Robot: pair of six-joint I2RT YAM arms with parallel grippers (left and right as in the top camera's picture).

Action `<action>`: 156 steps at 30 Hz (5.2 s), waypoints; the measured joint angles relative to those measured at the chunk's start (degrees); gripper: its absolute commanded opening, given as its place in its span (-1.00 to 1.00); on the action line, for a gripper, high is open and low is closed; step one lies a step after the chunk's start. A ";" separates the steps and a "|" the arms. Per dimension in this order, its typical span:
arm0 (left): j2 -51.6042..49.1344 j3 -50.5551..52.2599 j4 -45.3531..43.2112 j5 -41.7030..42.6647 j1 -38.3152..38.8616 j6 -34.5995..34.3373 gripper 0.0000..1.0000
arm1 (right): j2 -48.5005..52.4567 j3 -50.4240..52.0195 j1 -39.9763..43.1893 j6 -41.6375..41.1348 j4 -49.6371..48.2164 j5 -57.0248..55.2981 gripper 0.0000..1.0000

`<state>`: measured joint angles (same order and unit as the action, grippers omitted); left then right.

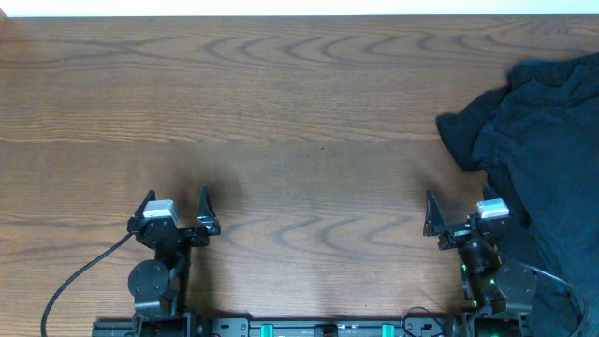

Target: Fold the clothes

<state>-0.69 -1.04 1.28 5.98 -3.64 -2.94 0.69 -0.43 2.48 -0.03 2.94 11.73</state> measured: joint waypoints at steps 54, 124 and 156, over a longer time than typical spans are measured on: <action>0.00 0.00 0.00 0.00 0.00 0.04 0.96 | 6.12 -16.57 0.00 -12.15 12.24 -0.48 0.98; 0.00 -0.07 0.15 -0.26 0.00 0.17 0.96 | 115.21 -77.64 22.43 3.65 35.36 14.99 -0.28; 0.00 -0.07 0.13 -0.26 0.02 0.17 0.96 | 115.21 -76.70 22.43 0.13 36.41 10.51 -0.97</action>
<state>-0.69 -1.10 1.41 5.72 -3.62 -2.76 115.90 -77.12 24.91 0.10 39.35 22.24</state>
